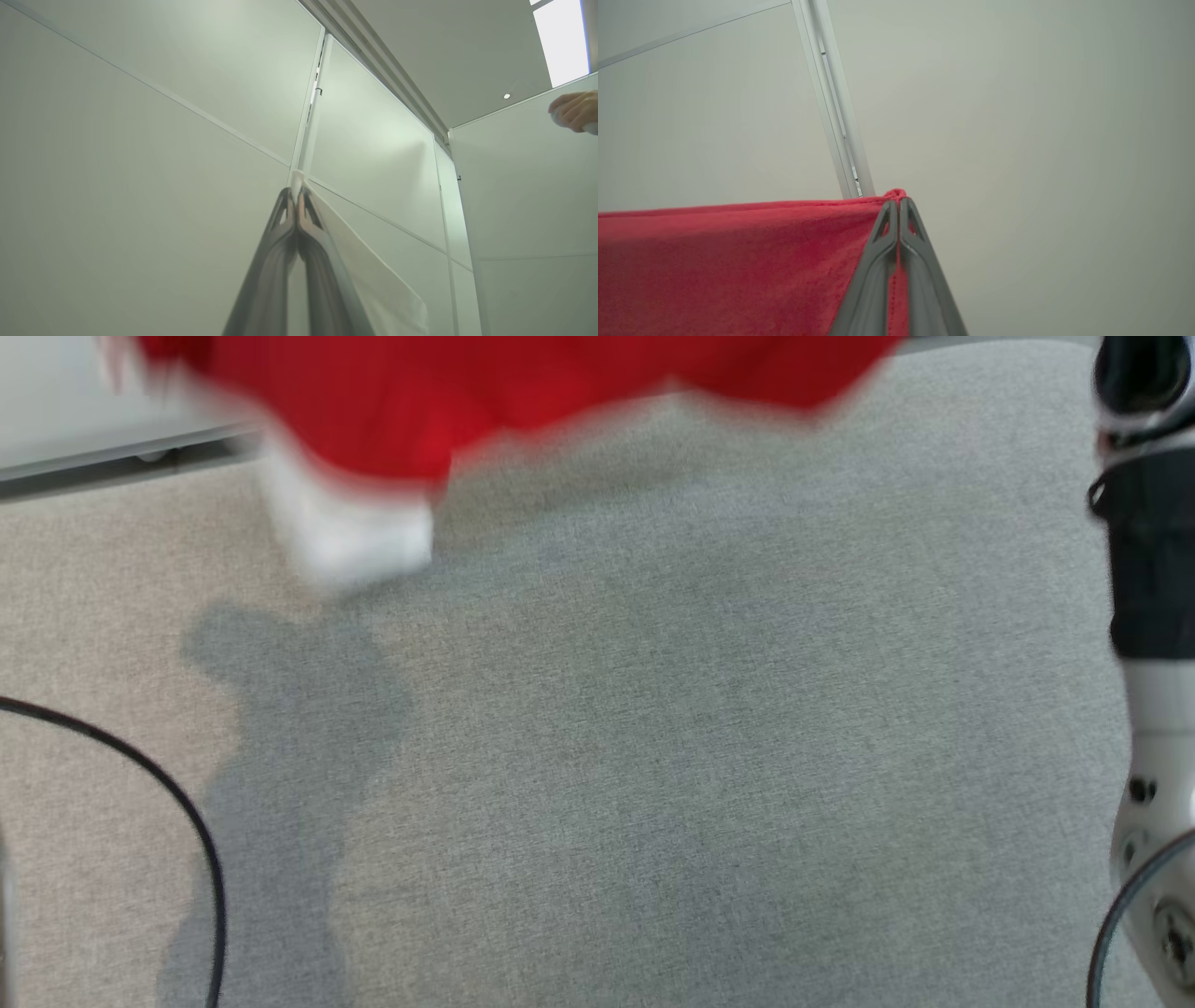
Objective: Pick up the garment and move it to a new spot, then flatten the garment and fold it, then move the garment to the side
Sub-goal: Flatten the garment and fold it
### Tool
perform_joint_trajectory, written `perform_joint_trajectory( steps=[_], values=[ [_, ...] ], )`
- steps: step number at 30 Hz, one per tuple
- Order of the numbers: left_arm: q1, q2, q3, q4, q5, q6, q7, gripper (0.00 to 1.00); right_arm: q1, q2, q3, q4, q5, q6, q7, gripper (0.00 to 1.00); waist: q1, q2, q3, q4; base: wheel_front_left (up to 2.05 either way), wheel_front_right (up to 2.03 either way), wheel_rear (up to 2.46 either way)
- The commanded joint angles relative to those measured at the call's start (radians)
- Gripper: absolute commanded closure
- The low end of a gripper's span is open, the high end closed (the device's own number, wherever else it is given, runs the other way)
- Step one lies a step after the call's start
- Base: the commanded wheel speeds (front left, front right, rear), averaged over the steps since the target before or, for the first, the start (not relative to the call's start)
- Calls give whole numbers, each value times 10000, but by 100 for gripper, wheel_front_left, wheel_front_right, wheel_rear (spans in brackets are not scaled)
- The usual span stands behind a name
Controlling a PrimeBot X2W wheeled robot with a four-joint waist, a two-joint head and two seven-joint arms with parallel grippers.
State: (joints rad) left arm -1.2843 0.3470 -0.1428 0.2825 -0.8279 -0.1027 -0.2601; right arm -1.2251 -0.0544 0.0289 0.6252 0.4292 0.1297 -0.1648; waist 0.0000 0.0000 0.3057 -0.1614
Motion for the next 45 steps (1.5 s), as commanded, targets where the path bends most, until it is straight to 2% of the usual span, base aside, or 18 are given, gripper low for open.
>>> perform_joint_trajectory(
  steps=[1,4,10,12,17,25,29,32,35,38,40,41,43,45],
  values=[
    [-238,-130,406,-261,208,-89,-60,100,-177,13,-75,217,-124,19,-336,100,0,0,93,-25,0,0,0],
    [-13,-840,773,-879,603,-283,-36,100,-601,-11,-121,903,-350,15,-832,100,0,0,104,168,0,0,0],
    [1883,-725,-686,-1184,61,-269,-40,100,-153,-202,761,2581,-425,16,-769,100,0,0,395,536,0,0,0],
    [2618,-725,-819,-1006,103,-272,-43,100,94,-270,1126,3157,-375,16,-604,100,0,0,549,633,0,0,0],
    [4411,-1149,-833,-450,322,-274,-44,100,704,-251,1938,4345,-359,16,-511,100,0,0,873,816,0,0,0],
    [6220,-1722,-874,-164,1,-276,-44,100,1329,-294,2635,5230,157,15,-474,100,0,0,873,1060,0,0,0],
    [6701,-1692,-1042,38,-163,-276,-45,100,1483,-420,2927,5371,468,15,-366,100,0,0,699,1132,0,0,0],
    [7390,-1741,-1196,135,-71,-277,-43,100,1942,-330,3781,5112,759,18,341,100,0,0,201,1192,0,0,0],
    [8295,-1486,-1887,278,-196,-275,-45,100,2731,-954,4668,4650,1067,9,803,100,0,0,-474,1210,0,0,0],
    [9292,-1201,-2340,203,-470,-277,-47,100,3631,-1303,5484,3985,1497,12,1125,100,0,0,-1149,1201,0,0,0],
    [10044,-1003,-2671,-22,-769,-277,-45,100,4196,-1758,5794,3500,1933,13,1196,100,0,0,-1537,1249,0,0,0],
    [10044,-1003,-2671,-22,-769,-277,-45,100,4196,-1758,5794,3500,1933,13,1196,100,0,0,-1537,1249,0,0,0],
    [10626,-820,-2927,-389,-1230,-277,-45,100,4743,-2407,6001,3233,2166,9,1196,100,0,0,-1869,1382,0,0,0],
    [11112,-540,-3302,-747,-1769,-276,-36,100,5281,-2742,6164,3035,2356,10,1303,100,0,0,-2146,1522,0,0,0]
  ],
)
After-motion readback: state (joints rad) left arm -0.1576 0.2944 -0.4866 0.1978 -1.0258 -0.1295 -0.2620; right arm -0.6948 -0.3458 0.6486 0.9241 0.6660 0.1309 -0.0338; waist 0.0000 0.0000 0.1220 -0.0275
